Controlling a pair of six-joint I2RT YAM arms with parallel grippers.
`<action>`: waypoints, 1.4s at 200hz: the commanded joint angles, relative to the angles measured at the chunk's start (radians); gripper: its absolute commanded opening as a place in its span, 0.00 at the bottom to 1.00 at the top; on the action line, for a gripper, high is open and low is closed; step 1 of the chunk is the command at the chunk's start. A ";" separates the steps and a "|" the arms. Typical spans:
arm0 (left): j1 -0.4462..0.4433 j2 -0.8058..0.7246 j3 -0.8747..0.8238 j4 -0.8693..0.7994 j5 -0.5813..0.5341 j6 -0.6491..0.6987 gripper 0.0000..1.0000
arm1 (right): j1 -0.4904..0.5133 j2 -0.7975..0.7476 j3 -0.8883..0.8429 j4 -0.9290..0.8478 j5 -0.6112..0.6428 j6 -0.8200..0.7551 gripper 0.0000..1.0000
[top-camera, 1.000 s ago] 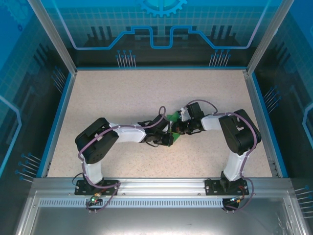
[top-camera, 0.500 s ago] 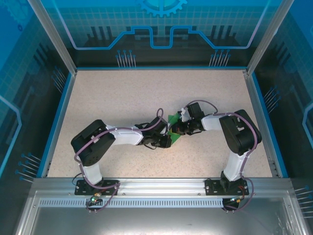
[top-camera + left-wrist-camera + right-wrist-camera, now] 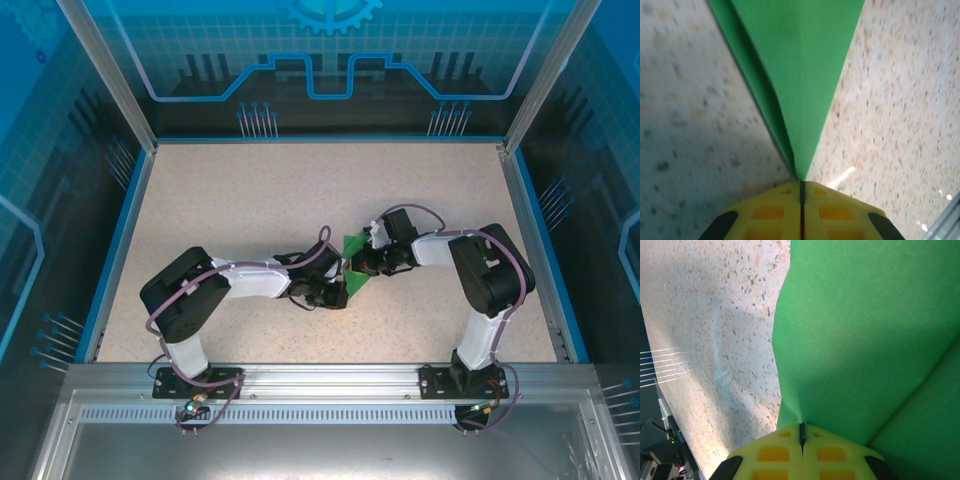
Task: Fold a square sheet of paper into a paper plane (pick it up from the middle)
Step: Fourth fold the wing at the center of the table.
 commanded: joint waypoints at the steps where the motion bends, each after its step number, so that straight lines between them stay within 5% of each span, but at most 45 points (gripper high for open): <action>1: -0.011 -0.037 0.008 -0.079 0.056 0.001 0.08 | -0.026 0.023 -0.017 -0.085 0.116 -0.026 0.04; 74: 0.051 -0.056 0.058 0.035 -0.052 -0.040 0.09 | -0.024 0.004 -0.032 -0.060 0.096 -0.015 0.04; 146: 0.065 0.043 0.078 0.159 -0.011 -0.057 0.09 | -0.025 -0.007 -0.035 -0.043 0.075 0.003 0.04; 280: 0.065 0.128 0.075 0.038 -0.092 0.018 0.07 | -0.035 -0.059 -0.018 -0.048 0.072 0.007 0.09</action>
